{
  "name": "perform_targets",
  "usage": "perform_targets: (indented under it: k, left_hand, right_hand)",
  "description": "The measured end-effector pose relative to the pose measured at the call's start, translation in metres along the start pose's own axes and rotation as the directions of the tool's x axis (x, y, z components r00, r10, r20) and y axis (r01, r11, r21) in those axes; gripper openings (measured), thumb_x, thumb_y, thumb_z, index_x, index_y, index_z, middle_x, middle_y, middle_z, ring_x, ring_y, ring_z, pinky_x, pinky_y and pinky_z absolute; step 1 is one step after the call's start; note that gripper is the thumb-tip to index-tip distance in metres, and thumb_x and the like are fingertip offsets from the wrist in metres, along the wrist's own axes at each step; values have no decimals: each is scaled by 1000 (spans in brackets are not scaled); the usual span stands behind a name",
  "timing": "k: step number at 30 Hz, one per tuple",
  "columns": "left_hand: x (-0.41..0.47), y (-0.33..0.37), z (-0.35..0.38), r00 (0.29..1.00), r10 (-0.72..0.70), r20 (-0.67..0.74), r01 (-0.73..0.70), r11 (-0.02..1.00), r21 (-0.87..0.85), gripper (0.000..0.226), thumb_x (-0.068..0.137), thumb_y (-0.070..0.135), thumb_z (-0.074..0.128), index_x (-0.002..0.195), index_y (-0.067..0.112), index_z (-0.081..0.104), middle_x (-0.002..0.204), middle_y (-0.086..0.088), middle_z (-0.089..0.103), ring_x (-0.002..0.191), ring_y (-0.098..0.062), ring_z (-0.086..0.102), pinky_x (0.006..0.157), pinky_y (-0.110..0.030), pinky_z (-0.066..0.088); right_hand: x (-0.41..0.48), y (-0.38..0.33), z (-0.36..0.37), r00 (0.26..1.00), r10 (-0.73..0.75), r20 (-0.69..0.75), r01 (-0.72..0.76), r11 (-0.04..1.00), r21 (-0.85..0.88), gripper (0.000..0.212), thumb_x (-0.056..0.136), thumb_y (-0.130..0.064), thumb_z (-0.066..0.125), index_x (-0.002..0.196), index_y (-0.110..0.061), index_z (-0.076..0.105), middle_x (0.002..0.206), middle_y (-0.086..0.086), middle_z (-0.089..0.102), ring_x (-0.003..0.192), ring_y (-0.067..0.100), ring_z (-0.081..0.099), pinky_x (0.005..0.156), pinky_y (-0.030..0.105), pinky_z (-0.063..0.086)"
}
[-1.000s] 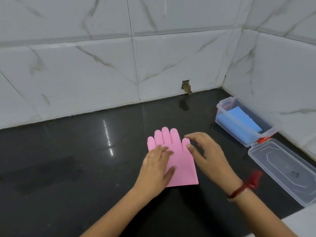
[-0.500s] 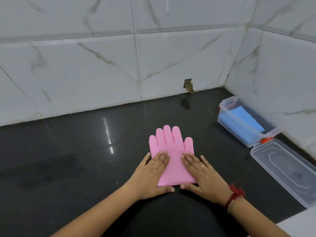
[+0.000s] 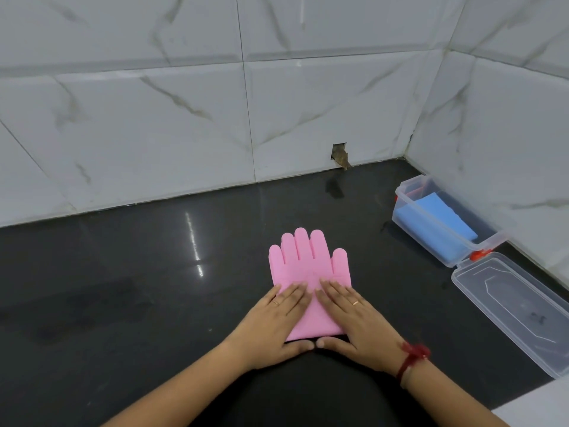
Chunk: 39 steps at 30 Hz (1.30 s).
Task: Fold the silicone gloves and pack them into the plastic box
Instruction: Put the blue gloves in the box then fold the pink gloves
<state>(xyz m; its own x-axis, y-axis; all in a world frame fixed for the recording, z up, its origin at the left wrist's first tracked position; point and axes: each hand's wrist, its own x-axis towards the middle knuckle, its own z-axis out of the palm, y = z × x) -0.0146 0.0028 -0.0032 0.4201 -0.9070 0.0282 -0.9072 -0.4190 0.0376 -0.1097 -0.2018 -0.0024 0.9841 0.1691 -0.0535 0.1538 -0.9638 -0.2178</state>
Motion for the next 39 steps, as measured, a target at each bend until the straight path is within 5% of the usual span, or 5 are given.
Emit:
perform_targets:
  k: [5,9,18,24,39]
  left_hand:
    - [0,-27,-4,992,96,80,-94,995,-21,83,90,66,25,152,12,9,157,-4,4,146,-15,4,115,-34,-14]
    - [7,-24,-9,987,149,-57,-147,988,50,54,93,42,48,132,6,54,136,-12,54,127,-22,51,109,-39,32]
    - [17,-35,-35,969,-246,-2,156,622,-767,46,94,39,32,52,23,42,50,6,43,49,-8,44,54,-29,40]
    - [20,-35,-38,898,-397,187,300,244,-922,63,93,61,31,64,17,65,57,0,67,55,-14,67,54,-26,53]
    - [-1,-14,-21,572,-819,-50,571,441,-692,50,75,62,61,110,30,43,78,12,58,71,-3,57,57,-29,44]
  right_hand:
    - [-9,20,-4,1000,-21,-7,22,999,30,90,77,-80,27,143,-35,-14,151,-16,-19,138,-6,-21,109,14,-22]
    - [-6,22,-10,991,-19,-133,37,991,130,73,85,-57,47,145,-26,21,152,-13,13,142,1,11,119,25,2]
    - [-6,20,-24,950,148,-274,7,869,494,19,93,-26,50,107,-26,61,107,-18,61,104,-1,54,93,19,42]
    - [6,13,-29,942,277,-189,-136,831,539,27,98,-37,32,97,-21,53,87,-1,64,79,14,59,73,36,50]
    - [52,-14,-29,851,399,-342,-406,912,55,31,96,-43,33,121,-27,41,90,-5,60,66,13,59,46,23,39]
